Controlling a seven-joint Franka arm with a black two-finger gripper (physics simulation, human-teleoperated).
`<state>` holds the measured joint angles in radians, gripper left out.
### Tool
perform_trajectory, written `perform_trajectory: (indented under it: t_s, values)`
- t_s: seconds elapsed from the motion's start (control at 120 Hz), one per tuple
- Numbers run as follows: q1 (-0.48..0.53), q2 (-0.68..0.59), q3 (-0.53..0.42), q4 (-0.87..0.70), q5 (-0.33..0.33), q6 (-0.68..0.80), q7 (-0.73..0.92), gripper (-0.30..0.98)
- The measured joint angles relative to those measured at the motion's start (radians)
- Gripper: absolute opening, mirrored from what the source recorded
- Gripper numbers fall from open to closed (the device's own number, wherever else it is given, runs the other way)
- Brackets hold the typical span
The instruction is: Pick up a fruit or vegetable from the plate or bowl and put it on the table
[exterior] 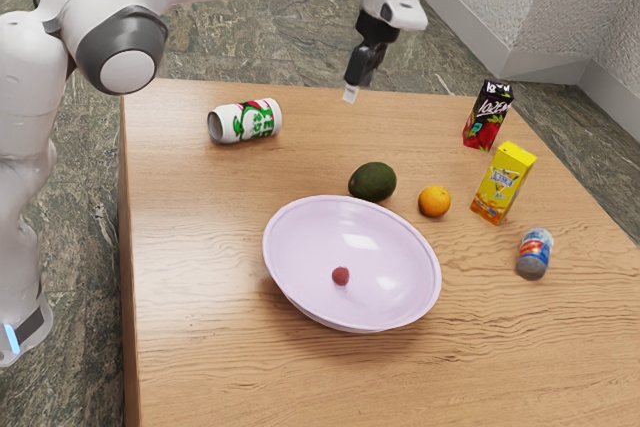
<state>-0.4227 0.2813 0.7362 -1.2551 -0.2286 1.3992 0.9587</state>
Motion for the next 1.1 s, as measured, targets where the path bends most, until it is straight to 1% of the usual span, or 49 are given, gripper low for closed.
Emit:
perform_trajectory:
  t_s: [0.225, 0.267, 0.292, 0.342, 0.392, 0.433, 0.467, 0.533, 0.592, 0.708, 0.75, 0.792, 0.817, 0.842, 0.867, 0.9, 0.925, 0.95, 0.975, 1.025, 1.067, 1.1]
  values:
    - [0.000, -0.001, 0.002, 0.000, -0.003, 0.077, 0.215, 0.68]
    - [-0.002, -0.009, 0.008, 0.006, 0.005, 0.080, 0.241, 0.68]
    - [-0.003, -0.024, 0.016, 0.045, 0.011, 0.073, 0.251, 0.68]
    - [-0.003, -0.090, 0.041, 0.181, 0.020, 0.030, 0.252, 0.68]
    - [0.005, -0.159, 0.052, 0.250, 0.018, -0.042, 0.197, 0.68]
    - [0.007, -0.165, 0.050, 0.266, 0.029, -0.121, 0.119, 0.68]
    - [-0.032, -0.163, 0.045, 0.270, 0.058, -0.178, 0.054, 0.69]
    - [-0.139, -0.157, 0.037, 0.247, 0.141, -0.261, -0.066, 0.68]
    - [-0.169, -0.155, 0.033, 0.238, 0.180, -0.289, -0.161, 0.68]
    - [-0.153, -0.162, 0.043, 0.235, 0.145, -0.227, -0.313, 0.68]
    - [-0.168, -0.201, 0.041, 0.230, 0.134, -0.210, -0.358, 0.68]
    - [-0.212, -0.307, 0.024, 0.149, 0.121, -0.204, -0.401, 0.68]
    - [-0.208, -0.383, -0.020, 0.065, 0.116, -0.202, -0.426, 0.68]
    - [-0.149, -0.452, -0.084, -0.043, 0.112, -0.195, -0.450, 0.68]
    - [-0.060, -0.521, -0.160, -0.157, 0.110, -0.179, -0.473, 0.68]
    - [0.063, -0.592, -0.292, -0.284, 0.108, -0.146, -0.503, 0.69]
    - [0.104, -0.625, -0.364, -0.348, 0.108, -0.124, -0.526, 0.69]
    - [0.124, -0.659, -0.410, -0.414, 0.113, -0.104, -0.549, 0.69]
    - [0.138, -0.693, -0.436, -0.485, 0.119, -0.086, -0.571, 0.69]
    - [0.151, -0.732, -0.441, -0.584, 0.131, -0.059, -0.613, 0.69]
    - [0.158, -0.733, -0.439, -0.620, 0.146, -0.043, -0.646, 0.69]
    - [0.160, -0.704, -0.438, -0.635, 0.162, -0.032, -0.673, 0.69]
